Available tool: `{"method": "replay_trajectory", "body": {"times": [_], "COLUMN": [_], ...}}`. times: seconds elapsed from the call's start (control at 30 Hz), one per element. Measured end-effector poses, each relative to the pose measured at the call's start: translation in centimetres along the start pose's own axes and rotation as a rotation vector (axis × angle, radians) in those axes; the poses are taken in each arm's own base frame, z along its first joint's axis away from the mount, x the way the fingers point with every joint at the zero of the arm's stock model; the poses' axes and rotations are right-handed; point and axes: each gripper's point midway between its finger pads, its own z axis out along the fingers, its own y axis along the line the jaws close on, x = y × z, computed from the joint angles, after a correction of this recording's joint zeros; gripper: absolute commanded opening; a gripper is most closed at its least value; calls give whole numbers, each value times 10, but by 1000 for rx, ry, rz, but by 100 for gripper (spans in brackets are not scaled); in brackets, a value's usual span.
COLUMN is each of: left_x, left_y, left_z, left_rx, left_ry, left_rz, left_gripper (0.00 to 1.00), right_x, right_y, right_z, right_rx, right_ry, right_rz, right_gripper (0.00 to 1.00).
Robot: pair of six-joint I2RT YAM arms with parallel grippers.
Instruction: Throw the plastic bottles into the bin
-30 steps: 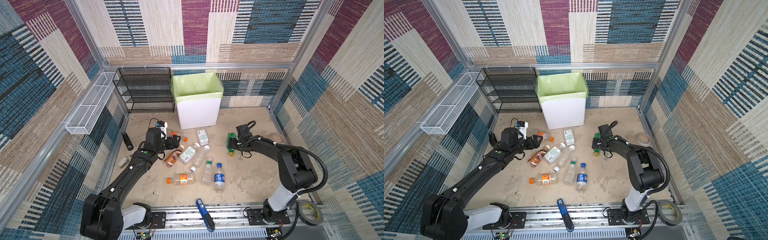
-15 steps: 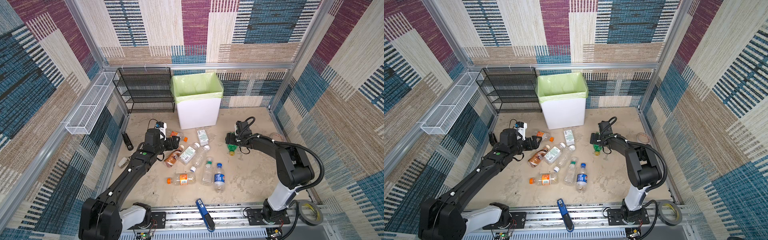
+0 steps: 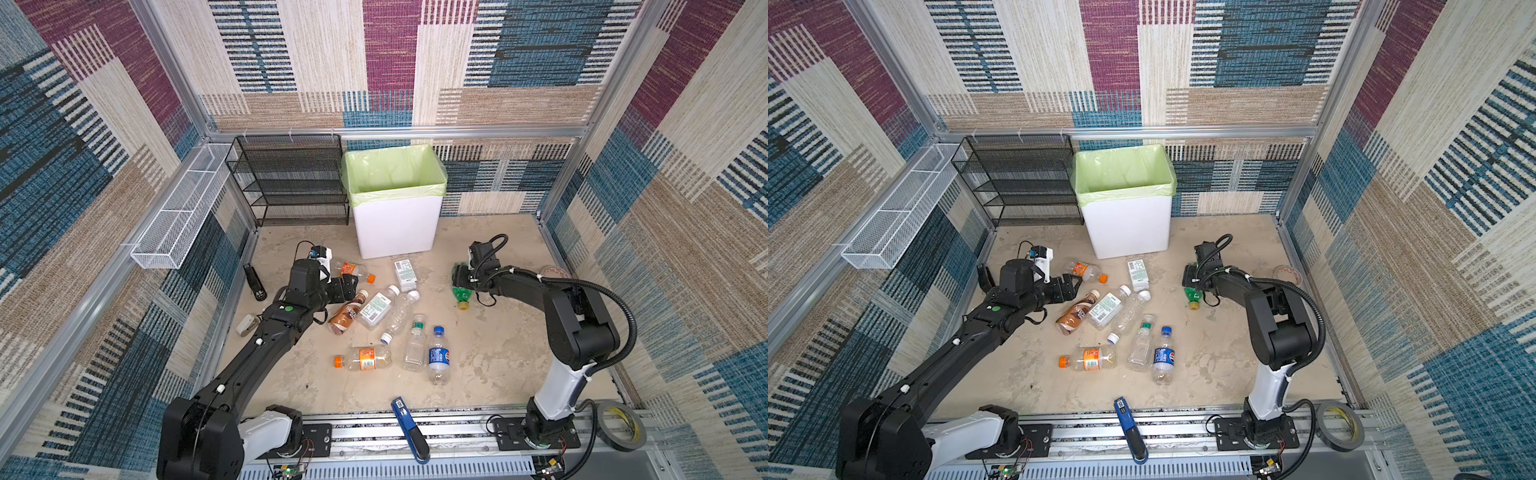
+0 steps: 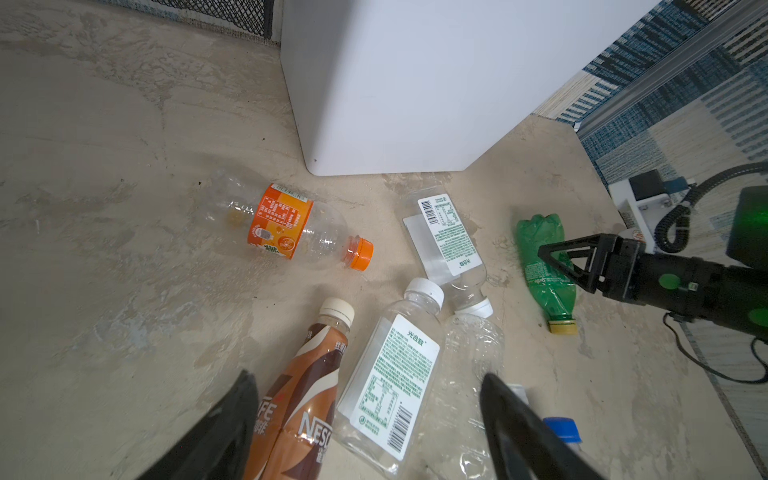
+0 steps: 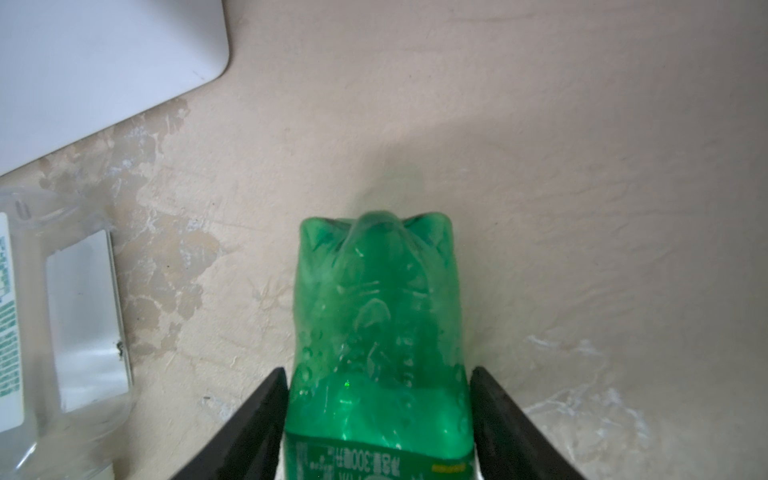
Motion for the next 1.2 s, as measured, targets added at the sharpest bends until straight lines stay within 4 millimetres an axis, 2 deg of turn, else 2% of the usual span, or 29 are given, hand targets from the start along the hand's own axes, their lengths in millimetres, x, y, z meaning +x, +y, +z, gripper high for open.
{"method": "replay_trajectory", "body": {"times": [0.17,0.33,0.43,0.57,0.77,0.87,0.97,1.07,1.2], "left_x": [3,3,3,3,3,4,4,1,1], "left_y": [1,1,1,1,2,2,2,0,-5], "left_z": [1,1,1,1,2,2,2,4,3], "left_rx": [-2,-2,-2,-2,-3,-3,-2,7,32], "left_ry": [6,6,6,6,8,8,5,-6,-3], "left_rz": [0,6,7,7,7,7,7,11,22], "left_gripper": [85,85,85,85,84,84,84,84,84], "right_x": [1,6,4,-2,-20,-37,-60,-89,-120], "right_y": [-2,-6,-6,-6,-2,6,22,42,72], "right_z": [3,6,5,-3,-23,-50,-89,-143,-229], "right_rx": [0,3,3,5,-10,-51,-136,-244,-413], "right_ry": [0,17,12,2,-59,-135,-267,-468,-810], "right_rz": [3,10,11,12,0,-14,-51,-112,-237], "right_gripper": [73,63,61,56,54,53,52,52,51]}}
